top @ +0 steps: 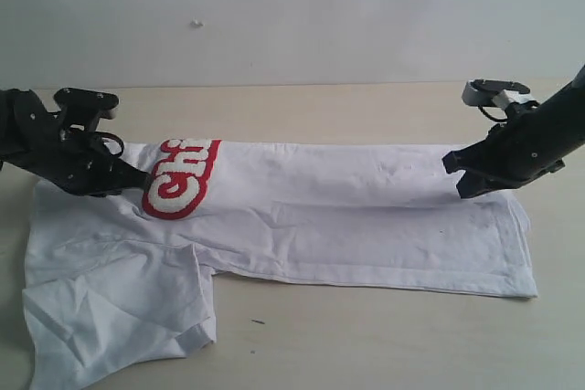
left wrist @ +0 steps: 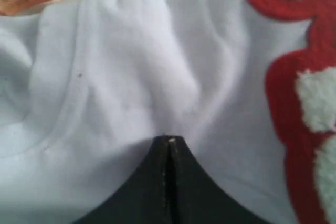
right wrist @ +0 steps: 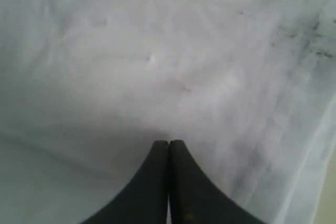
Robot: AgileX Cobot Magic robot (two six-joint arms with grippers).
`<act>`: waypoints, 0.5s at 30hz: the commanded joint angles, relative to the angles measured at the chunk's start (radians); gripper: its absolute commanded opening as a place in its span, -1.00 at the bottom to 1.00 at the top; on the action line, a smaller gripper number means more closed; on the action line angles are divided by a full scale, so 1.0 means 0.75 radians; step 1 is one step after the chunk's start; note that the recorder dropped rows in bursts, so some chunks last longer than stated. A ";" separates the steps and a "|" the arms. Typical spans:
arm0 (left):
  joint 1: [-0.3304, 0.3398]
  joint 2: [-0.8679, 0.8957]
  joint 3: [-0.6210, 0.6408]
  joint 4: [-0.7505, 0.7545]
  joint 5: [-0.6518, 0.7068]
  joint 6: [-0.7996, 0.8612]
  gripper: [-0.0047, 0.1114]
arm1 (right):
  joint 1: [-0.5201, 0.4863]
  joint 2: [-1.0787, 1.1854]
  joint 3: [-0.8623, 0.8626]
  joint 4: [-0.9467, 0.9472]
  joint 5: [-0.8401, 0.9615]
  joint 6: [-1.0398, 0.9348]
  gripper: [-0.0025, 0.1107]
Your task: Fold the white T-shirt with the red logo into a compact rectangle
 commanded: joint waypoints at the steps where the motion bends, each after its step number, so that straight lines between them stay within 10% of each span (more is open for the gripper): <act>1: 0.048 0.006 -0.006 -0.005 0.050 -0.008 -0.92 | 0.002 0.075 -0.026 -0.025 -0.055 -0.019 -0.96; 15: 0.117 -0.354 -0.008 0.072 0.331 0.124 -0.92 | 0.002 0.068 -0.089 -0.043 0.073 -0.005 -0.96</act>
